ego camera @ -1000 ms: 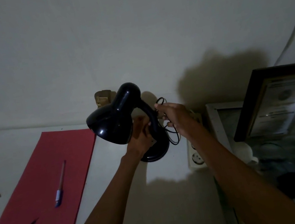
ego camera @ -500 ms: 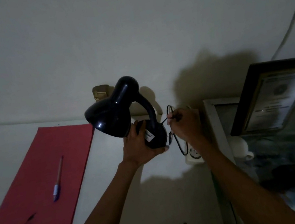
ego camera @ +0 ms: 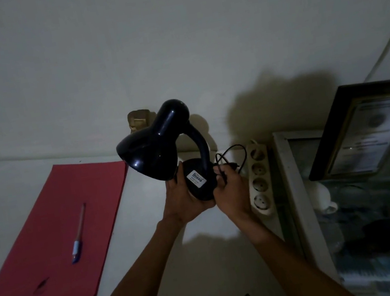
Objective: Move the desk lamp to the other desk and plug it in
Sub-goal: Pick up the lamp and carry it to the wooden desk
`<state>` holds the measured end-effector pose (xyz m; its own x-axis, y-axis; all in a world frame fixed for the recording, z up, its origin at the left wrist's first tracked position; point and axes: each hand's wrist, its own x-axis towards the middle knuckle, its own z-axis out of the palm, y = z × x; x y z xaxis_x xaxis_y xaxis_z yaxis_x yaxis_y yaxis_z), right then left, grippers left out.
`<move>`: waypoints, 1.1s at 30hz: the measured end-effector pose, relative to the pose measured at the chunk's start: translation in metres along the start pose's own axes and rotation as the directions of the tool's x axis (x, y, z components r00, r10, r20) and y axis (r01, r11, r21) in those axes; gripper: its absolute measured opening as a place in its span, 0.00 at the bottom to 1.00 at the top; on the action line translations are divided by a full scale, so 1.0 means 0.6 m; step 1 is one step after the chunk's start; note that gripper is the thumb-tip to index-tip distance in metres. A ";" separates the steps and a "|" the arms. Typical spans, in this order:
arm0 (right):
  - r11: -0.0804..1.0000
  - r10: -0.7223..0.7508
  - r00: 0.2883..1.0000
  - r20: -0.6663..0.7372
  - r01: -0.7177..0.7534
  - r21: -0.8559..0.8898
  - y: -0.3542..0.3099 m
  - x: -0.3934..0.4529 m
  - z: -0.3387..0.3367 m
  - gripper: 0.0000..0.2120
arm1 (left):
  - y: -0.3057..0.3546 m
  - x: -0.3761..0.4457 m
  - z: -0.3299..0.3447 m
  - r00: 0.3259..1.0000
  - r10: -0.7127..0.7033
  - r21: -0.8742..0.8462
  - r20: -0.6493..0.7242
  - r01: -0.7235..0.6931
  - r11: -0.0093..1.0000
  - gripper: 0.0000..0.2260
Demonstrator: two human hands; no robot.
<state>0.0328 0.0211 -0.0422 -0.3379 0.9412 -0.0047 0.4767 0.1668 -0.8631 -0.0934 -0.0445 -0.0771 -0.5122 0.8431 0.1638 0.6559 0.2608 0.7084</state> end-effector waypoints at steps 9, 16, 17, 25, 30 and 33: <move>0.996 -0.088 0.994 0.072 0.089 -0.020 0.010 -0.014 0.016 0.15 | -0.009 -0.016 -0.018 0.992 0.116 0.012 -0.048 -0.115 0.993 0.49; 0.996 -0.080 0.988 0.133 0.073 0.059 0.003 -0.031 0.027 0.21 | 0.006 -0.027 -0.044 0.978 0.181 0.054 -0.104 -0.176 0.983 0.49; 0.996 -0.081 0.985 0.150 0.073 0.059 -0.001 -0.035 0.028 0.23 | 0.008 -0.027 -0.049 0.970 0.212 0.068 -0.121 -0.205 0.976 0.48; 0.989 -0.146 0.965 0.218 0.136 0.062 -0.037 -0.067 0.026 0.33 | 0.049 -0.043 -0.093 0.948 0.279 0.111 -0.155 -0.263 0.958 0.38; 0.982 -0.189 0.954 0.232 0.179 0.065 -0.054 -0.091 0.014 0.34 | 0.075 -0.082 -0.113 0.973 0.185 0.120 -0.137 -0.169 0.978 0.40; 0.978 -0.206 0.951 0.230 0.197 0.062 -0.054 -0.115 0.009 0.35 | 0.082 -0.110 -0.122 0.986 0.123 0.114 -0.116 -0.110 0.987 0.41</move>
<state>0.0364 -0.0510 -0.0168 -0.6062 0.7932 0.0572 0.3498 0.3306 -0.8766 -0.0681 -0.1219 -0.0028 -0.4885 0.8085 0.3281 0.7671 0.2188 0.6030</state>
